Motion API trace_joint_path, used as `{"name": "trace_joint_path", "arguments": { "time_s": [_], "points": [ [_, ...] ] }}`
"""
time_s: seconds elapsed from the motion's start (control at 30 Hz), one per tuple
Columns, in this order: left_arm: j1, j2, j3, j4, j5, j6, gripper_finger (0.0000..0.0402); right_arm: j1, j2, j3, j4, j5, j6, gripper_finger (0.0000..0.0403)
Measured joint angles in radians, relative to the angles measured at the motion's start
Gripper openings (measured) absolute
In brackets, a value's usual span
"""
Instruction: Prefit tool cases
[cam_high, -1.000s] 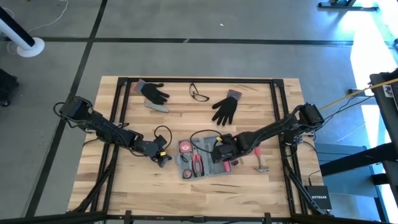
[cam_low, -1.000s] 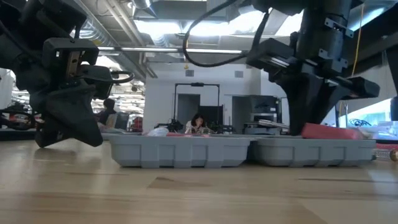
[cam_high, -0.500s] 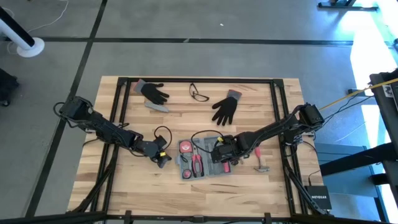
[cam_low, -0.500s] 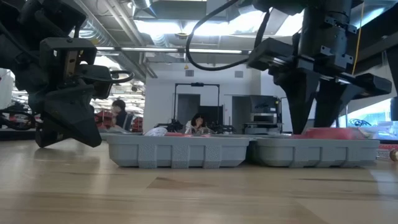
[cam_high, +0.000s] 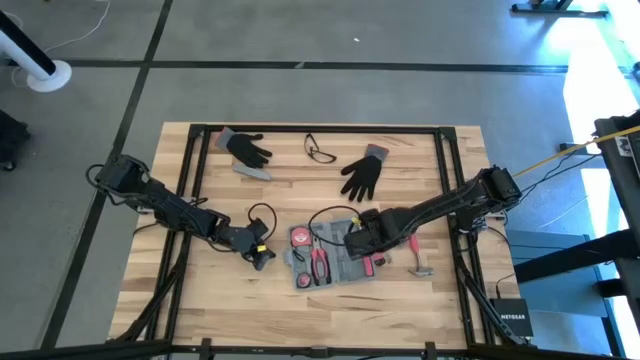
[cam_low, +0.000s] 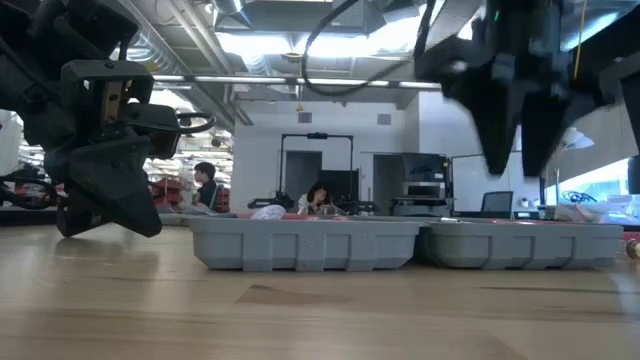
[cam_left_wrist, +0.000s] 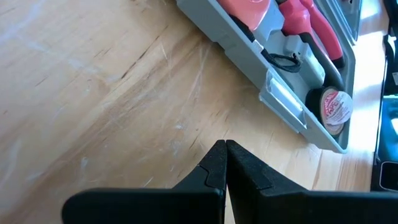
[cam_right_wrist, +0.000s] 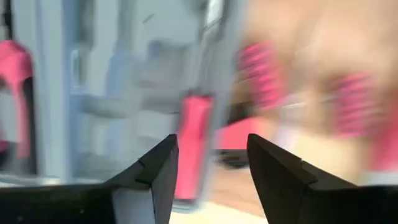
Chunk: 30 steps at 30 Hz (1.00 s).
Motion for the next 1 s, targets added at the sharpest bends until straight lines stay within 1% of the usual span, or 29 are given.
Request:
{"name": "trace_joint_path", "arguments": {
  "time_s": [0.07, 0.13, 0.2, 0.3, 0.37, 0.4, 0.47, 0.53, 0.6, 0.7, 0.77, 0.87, 1.0],
  "points": [
    [0.000, 0.000, 0.000, 0.000, 0.000, 0.006, 0.0000, 0.000, -0.001, 0.074, -0.147, 0.053, -0.050, 0.0176],
    [0.001, 0.000, 0.000, 0.000, -0.002, 0.006, 0.0000, 0.000, -0.002, 0.117, -0.267, 0.088, -0.065, 0.0174],
    [0.001, 0.000, 0.000, 0.000, -0.004, 0.004, 0.0000, 0.000, -0.006, 0.113, -0.303, 0.065, -0.083, 0.0174],
    [0.001, 0.000, 0.000, 0.000, -0.006, 0.003, 0.0000, 0.000, -0.032, 0.025, -0.251, -0.004, -0.091, 0.0174],
    [0.001, 0.000, 0.000, 0.000, -0.006, 0.002, 0.0000, 0.000, -0.073, -0.069, -0.188, -0.051, -0.093, 0.0174],
    [0.001, 0.000, 0.000, 0.000, -0.006, 0.003, 0.0000, 0.000, -0.099, -0.122, -0.146, -0.082, -0.085, 0.0174],
    [0.000, 0.000, 0.000, -0.002, 0.003, 0.007, 0.0000, -0.007, -0.171, -0.234, -0.001, -0.135, -0.063, 0.0174],
    [0.000, 0.000, 0.000, -0.002, 0.016, 0.009, 0.0000, -0.007, -0.233, -0.321, 0.123, -0.158, -0.039, 0.0174],
    [-0.002, 0.000, 0.000, -0.003, 0.016, 0.011, 0.0000, -0.006, -0.262, -0.380, 0.176, -0.161, 0.017, 0.0174],
    [-0.001, 0.000, 0.000, -0.001, 0.009, -0.001, 0.0000, -0.006, -0.266, -0.412, 0.213, -0.160, 0.023, 0.0174],
    [0.002, 0.000, 0.000, 0.000, -0.008, -0.021, 0.0000, -0.006, -0.258, -0.421, 0.217, -0.130, 0.019, 0.0174],
    [0.011, 0.000, 0.000, 0.001, -0.018, -0.037, 0.0000, -0.006, -0.237, -0.425, 0.268, -0.098, 0.015, 0.0174],
    [0.013, 0.000, 0.000, 0.000, -0.020, -0.047, 0.0000, -0.006, -0.179, -0.430, 0.279, -0.099, 0.015, 0.0174]
  ]
}}
